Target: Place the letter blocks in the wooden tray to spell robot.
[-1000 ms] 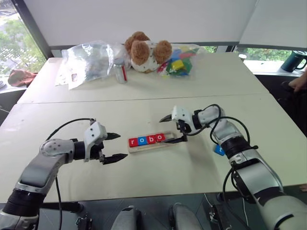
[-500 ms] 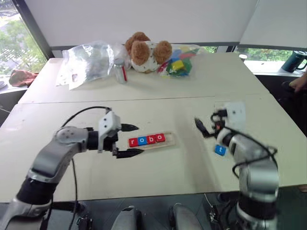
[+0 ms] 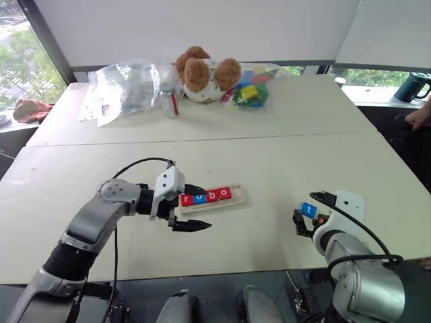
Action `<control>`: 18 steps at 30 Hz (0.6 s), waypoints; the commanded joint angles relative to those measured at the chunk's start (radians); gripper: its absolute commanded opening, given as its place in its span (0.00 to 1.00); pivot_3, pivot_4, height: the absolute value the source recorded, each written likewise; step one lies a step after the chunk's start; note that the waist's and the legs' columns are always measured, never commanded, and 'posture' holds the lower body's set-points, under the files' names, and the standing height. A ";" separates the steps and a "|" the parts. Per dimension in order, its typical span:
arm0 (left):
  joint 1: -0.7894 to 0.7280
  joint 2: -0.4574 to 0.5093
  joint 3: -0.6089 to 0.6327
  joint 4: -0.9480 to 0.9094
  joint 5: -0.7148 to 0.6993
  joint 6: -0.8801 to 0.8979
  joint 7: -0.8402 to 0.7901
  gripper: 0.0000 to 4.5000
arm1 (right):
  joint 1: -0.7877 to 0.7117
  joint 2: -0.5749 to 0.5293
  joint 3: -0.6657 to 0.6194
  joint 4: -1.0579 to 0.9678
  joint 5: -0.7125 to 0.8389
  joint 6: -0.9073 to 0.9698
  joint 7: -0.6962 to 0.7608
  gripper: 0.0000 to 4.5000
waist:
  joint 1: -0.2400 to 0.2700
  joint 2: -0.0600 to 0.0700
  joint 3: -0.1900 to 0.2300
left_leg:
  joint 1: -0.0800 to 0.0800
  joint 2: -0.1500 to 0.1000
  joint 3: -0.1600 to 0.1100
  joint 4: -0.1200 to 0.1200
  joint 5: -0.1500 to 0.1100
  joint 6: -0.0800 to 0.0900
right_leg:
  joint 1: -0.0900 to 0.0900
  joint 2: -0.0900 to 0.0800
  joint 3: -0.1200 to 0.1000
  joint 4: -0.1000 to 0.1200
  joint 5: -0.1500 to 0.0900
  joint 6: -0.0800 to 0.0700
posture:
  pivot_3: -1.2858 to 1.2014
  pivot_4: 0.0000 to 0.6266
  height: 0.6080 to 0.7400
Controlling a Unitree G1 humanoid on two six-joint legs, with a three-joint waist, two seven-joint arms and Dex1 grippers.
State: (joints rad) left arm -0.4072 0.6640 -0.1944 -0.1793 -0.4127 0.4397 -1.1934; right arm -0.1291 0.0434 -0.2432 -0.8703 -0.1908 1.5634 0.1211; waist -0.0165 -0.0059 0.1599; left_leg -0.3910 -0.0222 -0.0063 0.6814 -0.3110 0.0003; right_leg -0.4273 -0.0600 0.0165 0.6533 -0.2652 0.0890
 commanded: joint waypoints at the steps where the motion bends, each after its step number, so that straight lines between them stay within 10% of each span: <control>1: 0.007 0.002 0.021 -0.028 -0.001 -0.009 0.015 1.00 | -0.038 0.039 -0.032 0.050 0.027 -0.051 -0.014 1.00 | 0.000 0.000 0.000 | 0.000 0.000 0.000 0.000 0.000 0.000 | 0.000 0.000 0.000 0.000 0.000 0.000 | 0.52 0.24 1.00; 6: 0.030 0.009 0.031 -0.037 -0.001 -0.008 0.033 1.00 | -0.058 0.041 -0.033 0.124 0.055 -0.101 -0.031 0.94 | -0.002 0.000 0.000 | 0.000 0.000 0.000 0.000 0.000 0.000 | 0.001 0.000 0.000 0.000 0.000 0.000 | 0.52 0.24 1.00; 13: 0.042 0.018 0.044 -0.038 -0.004 -0.008 0.045 1.00 | -0.045 0.034 -0.036 0.145 0.081 -0.117 -0.053 0.25 | -0.001 -0.001 0.000 | 0.000 0.001 0.000 0.000 0.000 0.000 | 0.001 -0.001 0.000 0.000 0.000 0.000 | 0.52 0.24 1.00; 18: 0.031 0.025 0.052 -0.015 0.001 -0.017 0.041 1.00 | -0.089 -0.060 0.042 0.158 0.125 -0.187 -0.007 0.25 | -0.004 0.000 0.000 | 0.001 0.001 0.000 0.000 0.000 0.000 | 0.001 -0.001 0.000 0.000 0.000 0.000 | 0.52 0.24 1.00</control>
State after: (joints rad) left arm -0.3654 0.6771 -0.1711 -0.1897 -0.4124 0.4429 -1.1506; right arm -0.1809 0.0096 -0.2513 -0.7131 -0.1033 1.4111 0.0832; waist -0.0208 -0.0062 0.1597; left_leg -0.3904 -0.0217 -0.0061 0.6817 -0.3110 0.0004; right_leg -0.4266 -0.0608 0.0168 0.6531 -0.2652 0.0891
